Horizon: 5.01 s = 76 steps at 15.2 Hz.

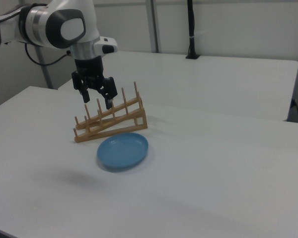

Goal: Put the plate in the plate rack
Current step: 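Move the open gripper toward the rim of the light blue plate, then lower the gripper onto the plate rim and close on it, then lift the plate by its rim and tilt it upright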

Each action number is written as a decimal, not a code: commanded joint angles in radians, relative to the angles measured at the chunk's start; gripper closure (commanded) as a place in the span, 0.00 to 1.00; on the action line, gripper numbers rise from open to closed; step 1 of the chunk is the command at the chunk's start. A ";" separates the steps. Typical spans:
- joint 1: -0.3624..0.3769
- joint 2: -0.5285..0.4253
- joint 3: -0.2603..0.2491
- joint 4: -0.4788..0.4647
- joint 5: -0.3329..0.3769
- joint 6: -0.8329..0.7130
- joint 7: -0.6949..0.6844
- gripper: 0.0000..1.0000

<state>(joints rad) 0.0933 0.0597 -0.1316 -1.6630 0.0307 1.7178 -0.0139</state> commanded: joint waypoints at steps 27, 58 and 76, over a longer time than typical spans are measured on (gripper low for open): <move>-0.184 0.273 -0.020 0.060 0.140 0.223 -0.303 0.03; -0.172 0.468 -0.013 0.060 0.239 0.345 -0.325 0.99; -0.172 0.252 -0.098 0.071 0.273 0.180 -0.498 1.00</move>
<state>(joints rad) -0.0928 0.3848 -0.1980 -1.5727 0.2879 1.9106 -0.4396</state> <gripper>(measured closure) 0.952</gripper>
